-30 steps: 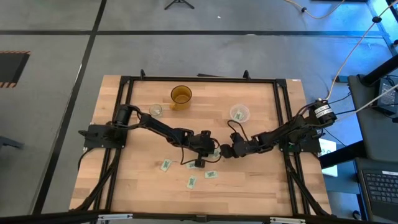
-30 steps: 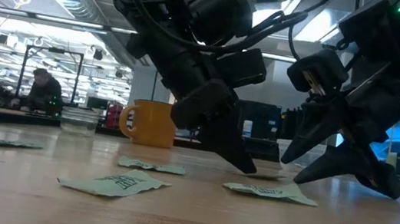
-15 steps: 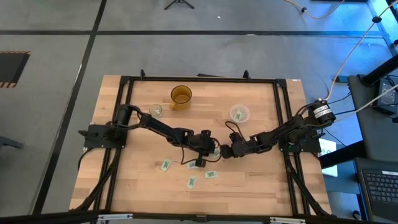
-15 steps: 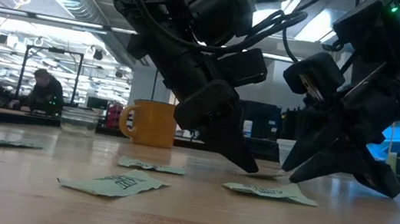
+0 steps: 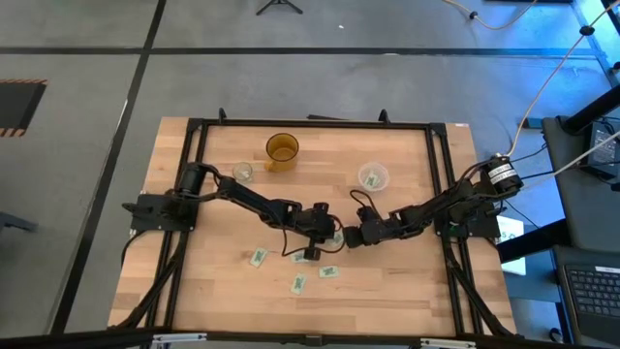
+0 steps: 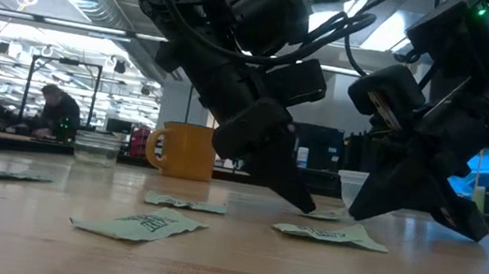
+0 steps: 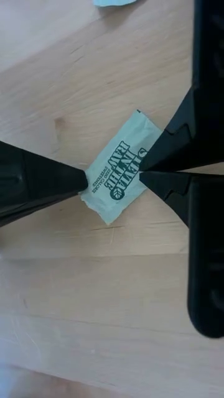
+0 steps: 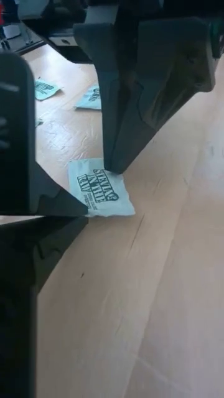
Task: Pick and place Stevia / Truvia into bins
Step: Put the stevia packet into the transparent container
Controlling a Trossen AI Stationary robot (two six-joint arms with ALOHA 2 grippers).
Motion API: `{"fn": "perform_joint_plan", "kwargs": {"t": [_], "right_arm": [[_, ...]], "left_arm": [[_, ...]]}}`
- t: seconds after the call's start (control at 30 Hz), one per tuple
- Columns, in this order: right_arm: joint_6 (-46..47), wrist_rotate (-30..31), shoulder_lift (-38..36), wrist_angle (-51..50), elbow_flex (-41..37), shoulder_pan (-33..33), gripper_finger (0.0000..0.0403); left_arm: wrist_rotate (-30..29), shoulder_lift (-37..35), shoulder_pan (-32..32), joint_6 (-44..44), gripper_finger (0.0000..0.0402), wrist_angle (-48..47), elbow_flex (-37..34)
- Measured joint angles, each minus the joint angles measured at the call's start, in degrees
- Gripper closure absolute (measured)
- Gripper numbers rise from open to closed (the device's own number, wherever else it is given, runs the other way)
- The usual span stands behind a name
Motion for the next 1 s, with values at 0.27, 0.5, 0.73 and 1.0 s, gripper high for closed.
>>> {"fn": "perform_joint_plan", "kwargs": {"t": [0.27,0.5,0.73,1.0], "right_arm": [[-0.9,-0.9,0.0,0.5,0.0,0.0,0.0401],[-5.5,-0.6,-5.7,-0.5,-0.2,-0.4,0.0402],[-14.0,1.9,-21.1,-5.8,-0.1,-3.8,0.0403],[-21.9,7.4,-39.5,-26.9,1.1,-10.2,0.0403]], "left_arm": [[-1.5,-5.8,0.0,3.4,0.0343,-2.5,0.1],[-8.1,-15.1,1.3,3.2,0.0291,-16.3,0.1],[-5.3,-22.7,1.2,1.9,0.0287,-21.7,0.1],[-5.4,-24.8,-0.9,1.9,0.0295,-21.2,0.1]]}}
